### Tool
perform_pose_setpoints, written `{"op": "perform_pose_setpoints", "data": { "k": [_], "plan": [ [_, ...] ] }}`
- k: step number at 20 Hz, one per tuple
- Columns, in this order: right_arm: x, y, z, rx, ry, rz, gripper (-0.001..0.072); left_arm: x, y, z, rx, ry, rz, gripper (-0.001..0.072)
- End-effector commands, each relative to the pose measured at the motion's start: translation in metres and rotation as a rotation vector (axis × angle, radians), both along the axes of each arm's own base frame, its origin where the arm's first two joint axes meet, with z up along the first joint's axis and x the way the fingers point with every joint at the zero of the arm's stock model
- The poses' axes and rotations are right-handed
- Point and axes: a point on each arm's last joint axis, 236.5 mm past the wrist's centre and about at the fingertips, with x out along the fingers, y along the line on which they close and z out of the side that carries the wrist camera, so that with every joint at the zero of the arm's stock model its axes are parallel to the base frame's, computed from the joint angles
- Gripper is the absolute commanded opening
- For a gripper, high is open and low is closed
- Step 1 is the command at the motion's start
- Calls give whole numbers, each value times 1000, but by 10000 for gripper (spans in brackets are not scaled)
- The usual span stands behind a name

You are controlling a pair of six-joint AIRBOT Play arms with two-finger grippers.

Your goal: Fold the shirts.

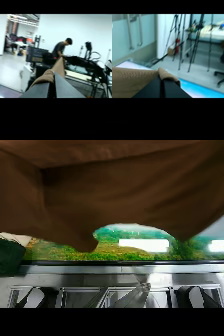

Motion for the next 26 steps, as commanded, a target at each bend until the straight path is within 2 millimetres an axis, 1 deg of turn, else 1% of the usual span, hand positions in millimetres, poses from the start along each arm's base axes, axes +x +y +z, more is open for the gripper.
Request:
{"op": "perform_pose_setpoints", "data": {
  "k": [1,2,3,4,5,6,8,9,10,11,13,14,15,17,18,19,20,21,22,24,25,26],
  "plan": [
    [-6,-3,24,-45,-90,-67,23,0,17,4,-15,29,70,21],
    [-1,-5,17,-43,-61,-48,23,16,24,-12,-21,101,62,20],
    [8,-7,7,-32,-23,-18,23,36,26,-34,-8,189,51,20],
    [17,-8,-5,-15,19,25,23,57,23,-62,11,292,27,20],
    [30,-12,-22,6,80,63,23,77,18,-88,26,378,-7,20],
    [46,-16,-45,19,151,76,23,98,12,-115,39,467,-46,20],
    [81,-24,-108,42,329,93,23,138,-4,-165,70,606,-109,19],
    [100,-29,-145,59,424,94,23,160,-14,-192,96,675,-134,19],
    [118,-33,-183,85,511,90,23,182,-23,-220,133,737,-145,18],
    [136,-38,-217,117,581,78,23,205,-31,-251,180,804,-145,18],
    [169,-47,-286,166,693,53,23,246,-42,-302,255,886,-129,18],
    [186,-52,-316,193,744,37,23,267,-47,-326,285,913,-123,18],
    [203,-59,-347,227,796,19,23,285,-49,-345,301,933,-121,18],
    [228,-69,-401,316,884,-6,23,316,-51,-382,301,1009,-138,17],
    [238,-73,-425,371,919,-10,23,328,-53,-397,303,1035,-146,17],
    [245,-77,-444,409,952,-12,23,339,-54,-408,301,1042,-153,17],
    [251,-80,-458,436,978,-6,23,349,-54,-415,301,1042,-150,16],
    [256,-83,-469,458,994,-1,23,357,-53,-417,296,1043,-146,16],
    [258,-84,-474,465,1004,12,23,361,-52,-418,297,1045,-150,16],
    [257,-84,-478,459,1018,36,23,360,-50,-423,296,1060,-157,16],
    [252,-85,-482,434,1036,43,23,357,-48,-430,294,1082,-164,16],
    [246,-83,-488,406,1059,55,23,350,-45,-445,314,1123,-172,16]
  ]
}}
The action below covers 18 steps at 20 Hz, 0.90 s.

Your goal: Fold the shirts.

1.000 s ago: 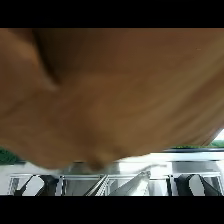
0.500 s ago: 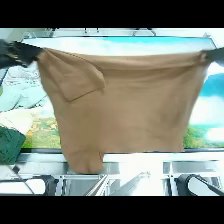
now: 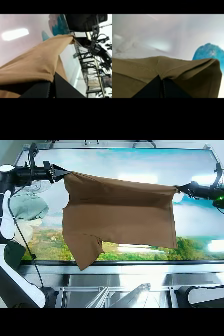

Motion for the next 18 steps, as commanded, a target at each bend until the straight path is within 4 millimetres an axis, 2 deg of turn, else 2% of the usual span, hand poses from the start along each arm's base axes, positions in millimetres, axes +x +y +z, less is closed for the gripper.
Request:
{"op": "perform_pose_setpoints", "data": {
  "k": [1,3,8,12,13,14,15,18],
  "plan": [
    [-16,2,-29,-35,78,80,23,-12,5,-47,57,122,-31,16],
    [-33,3,-50,-92,154,134,23,-27,7,-84,112,218,-44,16],
    [-56,9,-88,-101,280,193,23,-58,12,-142,199,360,-68,7],
    [-68,2,-106,-137,363,191,24,-74,19,-161,267,438,-88,7],
    [-69,2,-106,-134,368,191,68,-74,19,-160,265,437,-89,15],
    [-69,2,-106,-130,373,184,239,-75,18,-159,263,440,-94,174],
    [-70,3,-105,-120,382,188,327,-78,18,-158,257,463,-94,327],
    [-88,-2,-89,-107,415,219,331,-80,27,-133,228,474,-125,345]
  ]
}}
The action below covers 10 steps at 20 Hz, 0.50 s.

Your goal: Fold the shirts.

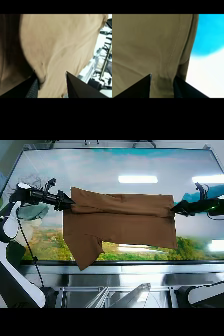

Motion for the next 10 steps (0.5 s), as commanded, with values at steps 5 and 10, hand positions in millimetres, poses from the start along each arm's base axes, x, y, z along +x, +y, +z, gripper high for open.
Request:
{"op": "perform_pose_setpoints", "data": {
  "k": [5,10],
  "plan": [
    [-97,-26,33,5,222,36,461,-48,29,57,-62,117,-54,346],
    [-171,3,-13,57,374,-53,465,-114,39,47,-93,146,72,372]
  ]
}}
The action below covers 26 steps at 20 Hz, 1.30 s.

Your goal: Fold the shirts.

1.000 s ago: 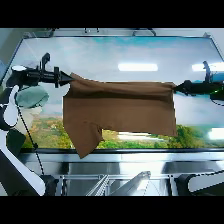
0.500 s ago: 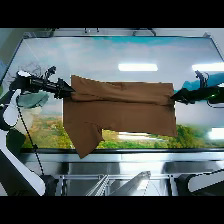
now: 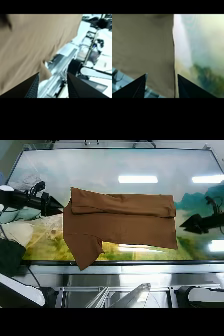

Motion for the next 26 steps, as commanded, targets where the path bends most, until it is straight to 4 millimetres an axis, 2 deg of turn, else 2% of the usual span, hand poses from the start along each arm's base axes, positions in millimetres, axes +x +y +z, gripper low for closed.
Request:
{"op": "perform_pose_setpoints", "data": {
  "k": [1,4,6,7,8,9,10,11,12,13,18,20,21,22,23,26],
  "plan": [
    [-50,20,-32,22,120,-45,465,-44,13,-9,-6,43,93,372],
    [-68,38,-54,31,167,-35,465,-86,35,-27,54,158,152,371],
    [-68,56,-57,61,159,7,464,-114,48,-44,133,225,169,371],
    [-60,67,-54,85,121,26,411,-127,51,-52,173,262,173,372],
    [-52,74,-51,98,86,31,209,-139,51,-58,200,294,170,372],
    [-45,78,-51,95,62,27,48,-150,46,-63,217,324,163,372],
    [-41,79,-53,81,49,29,23,-156,38,-66,220,337,154,372],
    [-41,79,-54,76,46,32,23,-161,28,-71,231,342,137,375],
    [-41,79,-54,77,45,34,24,-164,19,-77,247,341,119,459],
    [-41,79,-54,79,46,34,23,-165,10,-84,274,330,100,713],
    [-41,80,-53,80,44,38,23,-145,-24,-109,402,216,28,693],
    [-41,80,-53,80,44,37,23,-131,-44,-112,411,156,31,428],
    [-42,80,-52,86,47,41,23,-127,-54,-111,399,134,27,342],
    [-44,82,-51,96,52,48,23,-126,-62,-108,384,107,2,225],
    [-48,86,-47,116,61,60,23,-127,-67,-104,376,87,-35,12],
    [-58,90,-29,156,74,94,22,-130,-69,-81,336,44,-89,18]
  ]
}}
